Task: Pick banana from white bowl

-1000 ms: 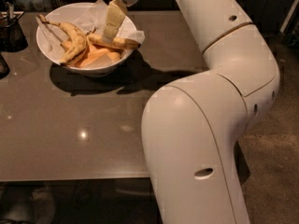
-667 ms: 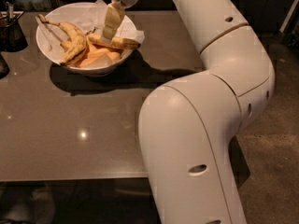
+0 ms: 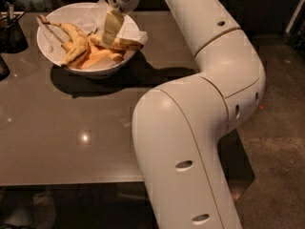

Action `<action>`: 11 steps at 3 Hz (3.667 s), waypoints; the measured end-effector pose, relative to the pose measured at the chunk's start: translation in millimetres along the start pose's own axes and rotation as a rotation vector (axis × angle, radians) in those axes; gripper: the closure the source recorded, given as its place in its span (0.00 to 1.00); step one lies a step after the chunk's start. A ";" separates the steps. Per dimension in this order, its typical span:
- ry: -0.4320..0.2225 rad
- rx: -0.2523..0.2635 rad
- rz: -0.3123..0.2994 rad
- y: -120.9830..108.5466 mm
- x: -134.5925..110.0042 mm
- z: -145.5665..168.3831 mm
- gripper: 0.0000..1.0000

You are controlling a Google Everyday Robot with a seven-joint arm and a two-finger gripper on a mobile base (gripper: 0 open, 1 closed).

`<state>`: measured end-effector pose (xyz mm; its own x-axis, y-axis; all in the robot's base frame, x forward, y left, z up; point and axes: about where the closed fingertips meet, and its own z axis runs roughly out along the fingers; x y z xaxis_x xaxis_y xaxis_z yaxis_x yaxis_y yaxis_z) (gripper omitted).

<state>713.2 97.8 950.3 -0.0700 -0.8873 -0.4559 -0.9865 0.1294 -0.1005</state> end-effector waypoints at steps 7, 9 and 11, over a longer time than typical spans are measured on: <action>0.023 0.007 0.094 -28.0 19.6 36.6 0.80; -0.040 0.094 0.067 -40.7 7.0 14.6 1.00; -0.178 0.233 -0.060 -24.0 -9.0 -48.3 1.00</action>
Offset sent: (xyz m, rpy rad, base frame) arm -0.0003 -0.0220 -0.0091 -0.0757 0.1267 -0.0034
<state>730.4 81.3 999.5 0.0346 -0.8073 -0.5892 -0.9259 0.1959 -0.3229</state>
